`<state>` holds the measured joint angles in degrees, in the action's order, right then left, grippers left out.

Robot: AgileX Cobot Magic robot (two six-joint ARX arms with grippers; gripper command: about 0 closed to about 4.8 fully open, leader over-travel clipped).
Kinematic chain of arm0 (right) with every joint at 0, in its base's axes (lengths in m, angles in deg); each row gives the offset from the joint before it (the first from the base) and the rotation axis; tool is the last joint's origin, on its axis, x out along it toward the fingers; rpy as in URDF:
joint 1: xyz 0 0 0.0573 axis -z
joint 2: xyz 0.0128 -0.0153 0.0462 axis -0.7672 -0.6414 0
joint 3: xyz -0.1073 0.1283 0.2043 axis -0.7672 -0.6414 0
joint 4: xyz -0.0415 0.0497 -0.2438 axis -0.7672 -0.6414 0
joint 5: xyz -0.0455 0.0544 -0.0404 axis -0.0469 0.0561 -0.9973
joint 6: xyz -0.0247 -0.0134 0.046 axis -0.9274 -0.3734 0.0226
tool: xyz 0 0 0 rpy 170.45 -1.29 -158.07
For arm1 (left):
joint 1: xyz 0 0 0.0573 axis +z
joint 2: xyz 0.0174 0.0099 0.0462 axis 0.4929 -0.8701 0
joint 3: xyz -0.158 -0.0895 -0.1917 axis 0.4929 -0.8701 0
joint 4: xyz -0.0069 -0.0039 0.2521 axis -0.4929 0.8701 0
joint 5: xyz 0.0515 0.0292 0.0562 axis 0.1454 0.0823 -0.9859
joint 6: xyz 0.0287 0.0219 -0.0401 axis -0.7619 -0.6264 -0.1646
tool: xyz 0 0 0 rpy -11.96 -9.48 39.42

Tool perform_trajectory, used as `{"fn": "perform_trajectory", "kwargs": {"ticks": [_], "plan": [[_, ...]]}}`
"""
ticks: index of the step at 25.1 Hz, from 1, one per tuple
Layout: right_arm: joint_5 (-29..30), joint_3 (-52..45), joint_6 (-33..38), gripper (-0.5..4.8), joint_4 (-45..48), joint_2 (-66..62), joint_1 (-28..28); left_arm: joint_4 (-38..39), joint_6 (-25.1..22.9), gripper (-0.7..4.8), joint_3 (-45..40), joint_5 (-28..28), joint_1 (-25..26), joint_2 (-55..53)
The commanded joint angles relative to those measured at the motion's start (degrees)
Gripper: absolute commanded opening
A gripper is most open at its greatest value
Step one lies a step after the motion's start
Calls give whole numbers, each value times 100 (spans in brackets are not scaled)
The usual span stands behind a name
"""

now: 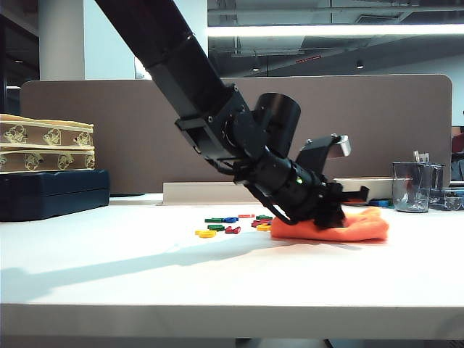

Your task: Use an orange cloth to wipe the letter magnets on the table away for a distance.

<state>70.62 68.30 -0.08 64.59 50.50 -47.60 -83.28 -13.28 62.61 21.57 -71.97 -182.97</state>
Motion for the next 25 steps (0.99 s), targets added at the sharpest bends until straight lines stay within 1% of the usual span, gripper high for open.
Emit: {"fn": "perform_trajectory", "kwargs": {"ticks": [1,6,7,9,11,19,25], "plan": [[4,-33,9,0,81,13,0,428,-4,-6,192,-332,50,59],[4,-33,9,0,81,13,-2,763,-13,-6,295,-452,162,92],[4,-33,9,0,83,13,0,920,-24,-6,295,-553,229,133],[4,-33,9,0,83,13,0,1152,-208,-6,295,-730,361,188],[4,-33,9,-1,83,13,0,1316,-282,-6,297,-769,490,251],[4,-33,9,0,81,13,0,1740,-278,-6,295,-870,822,407],[4,-33,9,0,79,13,0,1897,-264,-6,295,-970,981,468]]}}
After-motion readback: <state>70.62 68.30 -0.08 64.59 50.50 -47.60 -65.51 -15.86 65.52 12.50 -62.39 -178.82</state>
